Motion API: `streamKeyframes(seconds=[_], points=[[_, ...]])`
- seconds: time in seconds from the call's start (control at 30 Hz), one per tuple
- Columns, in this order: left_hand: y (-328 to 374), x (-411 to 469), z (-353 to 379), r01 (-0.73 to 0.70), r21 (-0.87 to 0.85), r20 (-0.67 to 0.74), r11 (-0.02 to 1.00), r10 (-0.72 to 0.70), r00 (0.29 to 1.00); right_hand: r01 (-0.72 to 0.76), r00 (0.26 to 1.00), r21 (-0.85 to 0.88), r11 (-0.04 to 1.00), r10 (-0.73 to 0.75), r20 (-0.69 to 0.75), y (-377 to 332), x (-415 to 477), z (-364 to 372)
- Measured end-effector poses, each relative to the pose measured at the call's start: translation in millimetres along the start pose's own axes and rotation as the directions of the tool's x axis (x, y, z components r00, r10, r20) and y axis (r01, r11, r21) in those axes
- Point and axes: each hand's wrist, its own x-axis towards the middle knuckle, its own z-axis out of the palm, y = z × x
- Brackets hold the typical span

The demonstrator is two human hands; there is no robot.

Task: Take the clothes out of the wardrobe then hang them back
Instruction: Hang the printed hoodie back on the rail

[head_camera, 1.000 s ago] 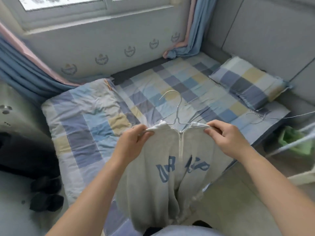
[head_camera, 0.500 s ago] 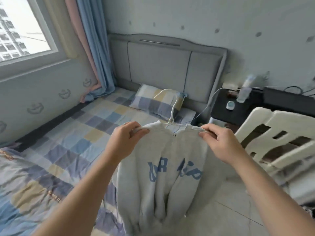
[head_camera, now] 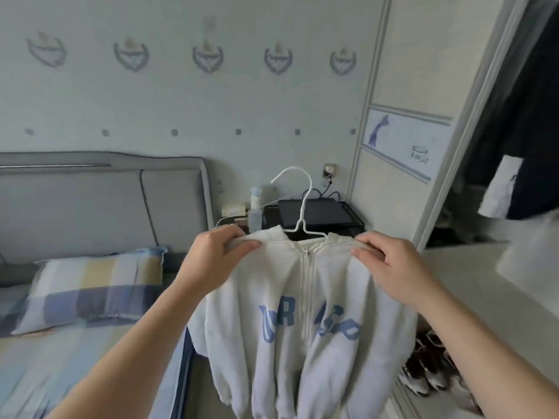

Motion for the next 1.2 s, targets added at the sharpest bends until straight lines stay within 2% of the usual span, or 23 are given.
streamKeyframes(seconds=[0.13, 0.27, 0.47, 0.6, 0.73, 0.8, 0.9, 1.07, 1.2], points=[[21.8, 99.8, 53.1, -0.109, -0.117, 0.073, 0.987, 0.118, 0.99, -0.095, 0.989, -0.131, 0.987, 0.079, -0.124, 25.6, 33.9, -53.6], [54.6, 191.1, 104.7, -0.224, -0.257, 0.147, 0.94, 0.267, 0.952, -0.214, 0.96, -0.233, 0.949, 0.159, -0.231, 33.1, 63.6, -108.7], [113.2, 302.3, 188.0, -0.398, -0.471, 0.168, 0.787, 0.523, 0.836, -0.388, 0.887, -0.385, 0.838, 0.227, -0.402, 42.5, 93.9, -179.3], [167.3, 359.5, 239.2, -0.476, -0.557, 0.183, 0.68, 0.66, 0.728, -0.497, 0.833, -0.469, 0.73, 0.25, -0.494, 40.7, 105.6, -227.2], [239.0, 401.9, 281.1, -0.564, -0.606, 0.115, 0.561, 0.764, 0.635, -0.599, 0.779, -0.55, 0.581, 0.266, -0.568, 29.5, 116.3, -280.7], [277.8, 419.2, 302.4, -0.631, -0.599, 0.045, 0.492, 0.808, 0.587, -0.634, 0.757, -0.596, 0.494, 0.236, -0.61, 23.5, 120.2, -309.2], [337.6, 441.7, 331.3, -0.725, -0.531, -0.066, 0.439, 0.831, 0.552, -0.642, 0.754, -0.668, 0.377, 0.157, -0.637, 15.2, 126.5, -349.2], [432.0, 462.9, 366.5, -0.819, -0.386, -0.185, 0.425, 0.834, 0.52, -0.627, 0.776, -0.758, 0.181, 0.054, -0.629, 9.6, 136.4, -417.7], [501.1, 482.5, 387.5, -0.868, -0.248, -0.246, 0.431, 0.838, 0.487, -0.649, 0.76, -0.758, 0.059, 0.008, -0.65, 15.8, 147.5, -470.0]])
